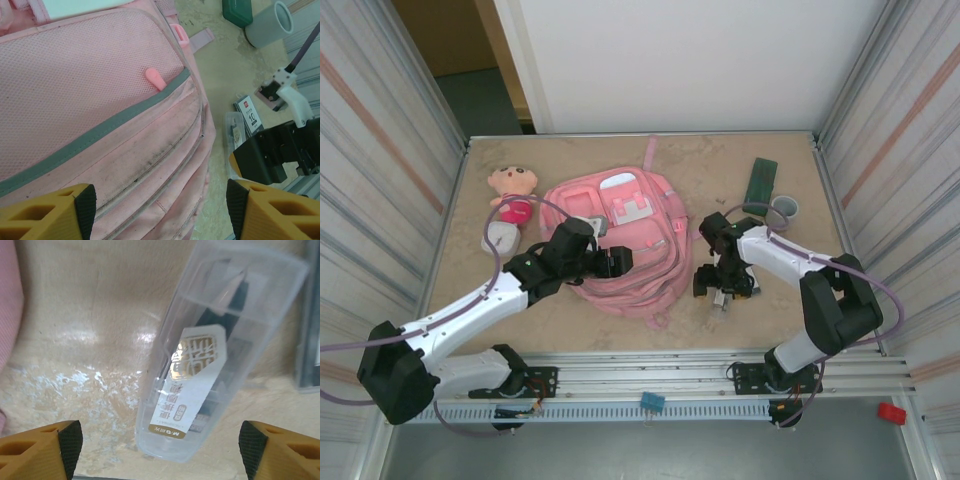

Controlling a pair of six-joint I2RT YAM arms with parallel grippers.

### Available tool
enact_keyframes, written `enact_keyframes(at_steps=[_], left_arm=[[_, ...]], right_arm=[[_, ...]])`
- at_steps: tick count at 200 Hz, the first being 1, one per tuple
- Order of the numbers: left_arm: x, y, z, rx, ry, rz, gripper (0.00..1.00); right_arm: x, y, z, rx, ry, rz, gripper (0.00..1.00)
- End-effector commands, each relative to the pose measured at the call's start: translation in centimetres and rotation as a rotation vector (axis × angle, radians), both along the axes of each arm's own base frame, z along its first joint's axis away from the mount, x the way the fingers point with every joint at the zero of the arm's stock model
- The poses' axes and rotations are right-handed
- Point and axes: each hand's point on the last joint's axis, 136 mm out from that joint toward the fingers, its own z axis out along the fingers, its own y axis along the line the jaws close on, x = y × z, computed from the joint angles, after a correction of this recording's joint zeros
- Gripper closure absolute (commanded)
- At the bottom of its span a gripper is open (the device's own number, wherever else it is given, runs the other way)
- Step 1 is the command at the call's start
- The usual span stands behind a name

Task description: Pack books, pencil case, and school supplies into a backpack

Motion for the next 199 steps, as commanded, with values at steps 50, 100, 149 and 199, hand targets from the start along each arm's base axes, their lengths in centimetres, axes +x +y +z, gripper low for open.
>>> enact_keyframes(at_steps=[50,100,149,199], left_arm=[[0.3,0.8,-0.4,0.134,-0.113,-0.1,0.29],[0.3,1.9,-1.0,0.359,-0.301,-0.297,0.3],[0.0,0.8,-4.0,0.56,-0.383,-0.533,0.22],[2.1,-0.7,-6.1,0.65,-0.392,-0.597,0.19]], right_arm=[[0.6,-0.3,-2.3,-0.042,0.034,-0.045,0.22],[1.0,-0.2,-4.6,-0.039,0.033,-0.057,0.3],[1.8,-1.0,-3.4,-0.077,-0.049,-0.066,0.49],[3.3,-0.3,2.6,0.073,-0.268,-0.101,0.53]])
